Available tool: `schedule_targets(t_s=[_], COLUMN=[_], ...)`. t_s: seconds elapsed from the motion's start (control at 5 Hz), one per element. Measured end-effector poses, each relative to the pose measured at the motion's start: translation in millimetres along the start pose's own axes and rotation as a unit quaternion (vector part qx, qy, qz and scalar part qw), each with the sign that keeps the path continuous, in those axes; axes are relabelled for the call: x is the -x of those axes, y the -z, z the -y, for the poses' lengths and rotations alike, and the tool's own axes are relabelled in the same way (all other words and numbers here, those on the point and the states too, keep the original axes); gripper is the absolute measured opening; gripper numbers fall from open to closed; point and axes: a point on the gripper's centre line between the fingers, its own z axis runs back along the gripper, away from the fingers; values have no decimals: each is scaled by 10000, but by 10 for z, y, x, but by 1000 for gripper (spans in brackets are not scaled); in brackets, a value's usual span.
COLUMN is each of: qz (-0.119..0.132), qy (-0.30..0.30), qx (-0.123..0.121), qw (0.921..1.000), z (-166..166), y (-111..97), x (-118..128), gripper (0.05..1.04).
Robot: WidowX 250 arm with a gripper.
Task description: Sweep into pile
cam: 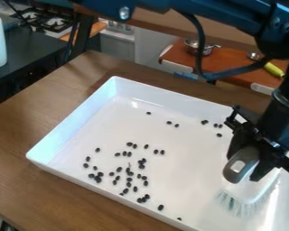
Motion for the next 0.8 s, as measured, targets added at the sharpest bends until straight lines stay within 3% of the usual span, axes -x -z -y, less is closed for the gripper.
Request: schedule_targets(t_s=[0.6, 0.8], qz=[-90, -184], qy=[-639, -934], qx=[-444, -778], qw=[9969, 9924], z=[-525, -748], y=[125, 173], x=[126, 245], gripper=[510, 509])
